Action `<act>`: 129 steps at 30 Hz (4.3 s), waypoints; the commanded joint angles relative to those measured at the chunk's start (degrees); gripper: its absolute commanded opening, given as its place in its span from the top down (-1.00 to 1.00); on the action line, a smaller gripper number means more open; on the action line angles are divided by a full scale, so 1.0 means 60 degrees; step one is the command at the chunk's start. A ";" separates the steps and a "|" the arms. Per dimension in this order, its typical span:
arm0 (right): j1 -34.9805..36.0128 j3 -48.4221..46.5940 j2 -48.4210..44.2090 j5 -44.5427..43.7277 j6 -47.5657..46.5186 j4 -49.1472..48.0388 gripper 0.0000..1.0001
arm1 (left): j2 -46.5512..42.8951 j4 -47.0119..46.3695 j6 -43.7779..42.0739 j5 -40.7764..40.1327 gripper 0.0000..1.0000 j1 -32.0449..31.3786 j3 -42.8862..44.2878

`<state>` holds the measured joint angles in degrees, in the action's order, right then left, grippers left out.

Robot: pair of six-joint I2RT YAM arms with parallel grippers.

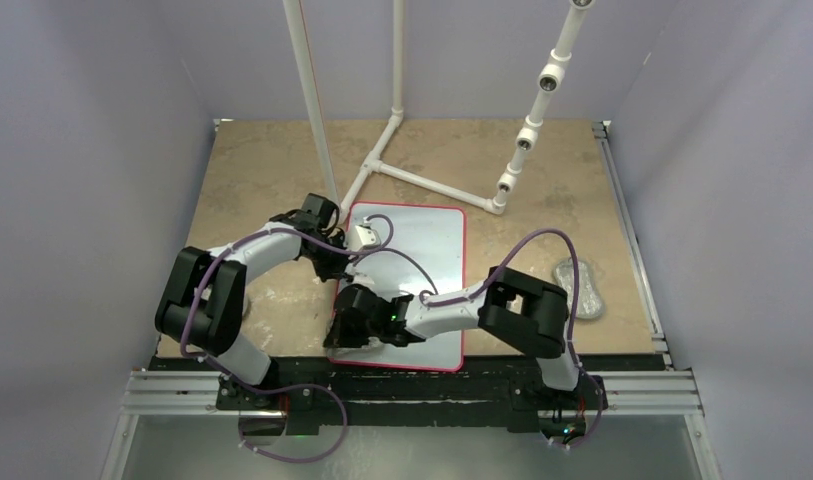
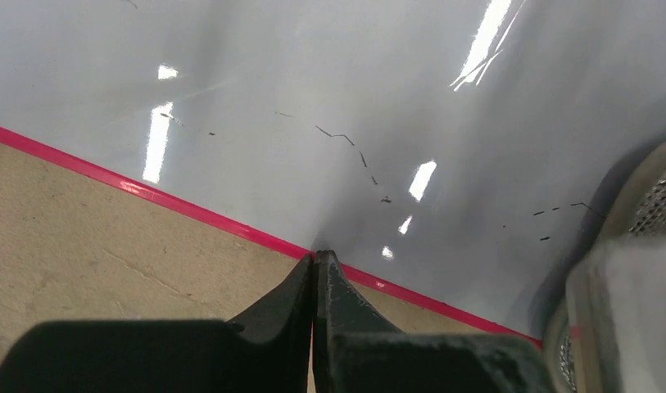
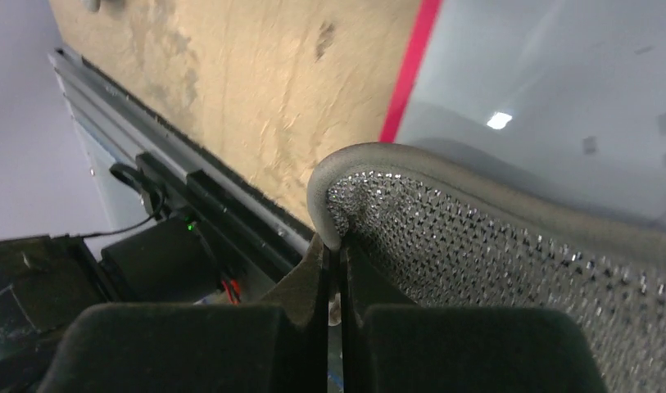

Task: Erase the whiteboard
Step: Hold the whiteboard at the center of the board.

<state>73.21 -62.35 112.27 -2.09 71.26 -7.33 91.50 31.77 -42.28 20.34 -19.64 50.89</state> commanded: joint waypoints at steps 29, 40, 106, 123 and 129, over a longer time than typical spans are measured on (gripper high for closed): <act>-0.0485 0.3420 -0.1679 -0.0168 -0.0256 0.0813 1.00 | 0.0817 0.0787 -0.0136 -0.1417 1.00 0.0036 -0.0409; -0.1068 0.9152 -0.7819 -0.0287 0.2359 0.0586 1.00 | 0.0897 0.0678 -0.0134 -0.1283 1.00 0.0036 -0.0396; -0.6957 0.1273 -0.2397 -0.1183 -0.4526 0.3366 1.00 | 0.0332 0.0649 -0.0241 -0.1096 1.00 0.0036 -0.0724; -0.6548 -0.0629 -0.1711 -0.2447 -0.4377 0.4087 1.00 | -0.0311 0.0873 0.0468 -0.1451 0.73 0.0058 0.0086; -0.6796 0.0609 -0.3425 -0.3245 -0.4279 0.5064 1.00 | -0.1376 0.1443 0.1054 -0.1675 -0.16 0.0050 0.0817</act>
<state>33.85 -61.98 97.71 -16.01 46.00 18.37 89.06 37.08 -39.16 12.93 -19.51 51.35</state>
